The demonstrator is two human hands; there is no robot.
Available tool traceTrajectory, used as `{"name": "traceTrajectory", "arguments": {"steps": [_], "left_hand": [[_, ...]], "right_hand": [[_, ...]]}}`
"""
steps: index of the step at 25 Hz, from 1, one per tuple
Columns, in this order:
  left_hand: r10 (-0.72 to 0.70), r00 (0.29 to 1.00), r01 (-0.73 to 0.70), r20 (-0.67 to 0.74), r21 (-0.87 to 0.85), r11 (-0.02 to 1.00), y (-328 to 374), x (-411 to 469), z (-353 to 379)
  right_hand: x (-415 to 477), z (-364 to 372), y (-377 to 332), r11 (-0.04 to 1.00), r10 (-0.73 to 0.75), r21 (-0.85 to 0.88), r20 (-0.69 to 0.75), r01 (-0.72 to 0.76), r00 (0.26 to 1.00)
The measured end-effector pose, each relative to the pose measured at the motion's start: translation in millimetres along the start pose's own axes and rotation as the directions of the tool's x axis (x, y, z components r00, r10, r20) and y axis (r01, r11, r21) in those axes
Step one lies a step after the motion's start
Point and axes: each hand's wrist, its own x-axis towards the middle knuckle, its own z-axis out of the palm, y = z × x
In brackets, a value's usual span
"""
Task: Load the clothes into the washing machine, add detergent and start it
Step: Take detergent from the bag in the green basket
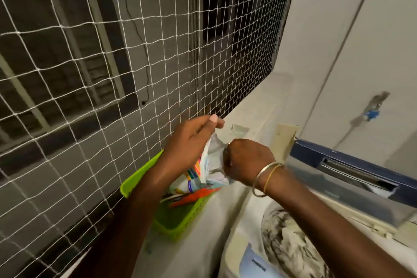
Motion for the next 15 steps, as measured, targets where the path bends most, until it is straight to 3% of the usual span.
{"name": "traceTrajectory", "arguments": {"steps": [3, 5, 11, 15], "left_hand": [[0.005, 1.0, -0.005, 0.005, -0.013, 1.0, -5.8, -4.1, 3.3], [-0.024, 1.0, 0.024, -0.006, -0.049, 0.999, -8.0, -4.8, 3.3], [-0.052, 0.997, 0.044, -0.052, -0.142, 0.989, -6.1, -13.4, 9.4], [-0.052, 0.997, 0.045, -0.066, -0.105, 0.994, -6.9, -13.3, 8.5]], "right_hand": [[-10.1, 8.0, -4.3, 0.994, -0.109, -0.008, -0.309, 0.112, 0.945], [-15.4, 14.5, -8.2, 0.985, -0.157, -0.009, -0.432, 0.17, 0.888], [-18.2, 36.6, -19.0, 0.951, -0.145, 0.188, -0.431, 0.245, 0.891], [-19.5, 42.5, -15.0, 0.923, -0.172, 0.225, -0.483, 0.311, 0.859]]}}
